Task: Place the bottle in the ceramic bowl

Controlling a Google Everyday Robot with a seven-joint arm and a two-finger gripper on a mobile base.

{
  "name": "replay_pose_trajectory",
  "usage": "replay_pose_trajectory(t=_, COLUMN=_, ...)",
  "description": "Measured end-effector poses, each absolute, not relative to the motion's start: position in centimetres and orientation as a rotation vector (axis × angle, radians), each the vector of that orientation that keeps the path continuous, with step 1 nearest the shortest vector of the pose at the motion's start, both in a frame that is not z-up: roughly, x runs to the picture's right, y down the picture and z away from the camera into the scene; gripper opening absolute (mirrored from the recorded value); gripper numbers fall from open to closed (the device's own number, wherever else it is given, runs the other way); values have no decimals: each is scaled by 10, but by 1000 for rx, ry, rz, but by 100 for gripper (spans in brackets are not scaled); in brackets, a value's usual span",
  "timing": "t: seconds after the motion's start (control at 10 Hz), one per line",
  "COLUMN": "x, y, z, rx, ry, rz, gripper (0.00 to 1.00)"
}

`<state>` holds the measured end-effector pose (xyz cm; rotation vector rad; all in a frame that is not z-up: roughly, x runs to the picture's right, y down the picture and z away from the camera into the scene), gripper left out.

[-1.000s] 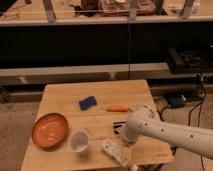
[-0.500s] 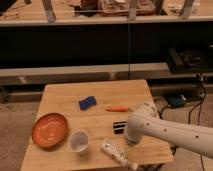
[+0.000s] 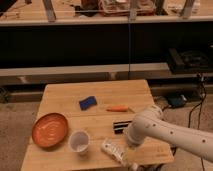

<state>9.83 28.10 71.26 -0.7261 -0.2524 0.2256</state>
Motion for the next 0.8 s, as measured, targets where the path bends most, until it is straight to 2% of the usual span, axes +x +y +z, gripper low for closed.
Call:
replay_pose_trajectory(t=0.2, x=85, y=289, z=711, rx=-737, ry=-292, rz=211, gripper=80)
replay_pose_trajectory(t=0.8, x=53, y=304, z=714, rx=-717, ry=-250, rz=210, gripper=80)
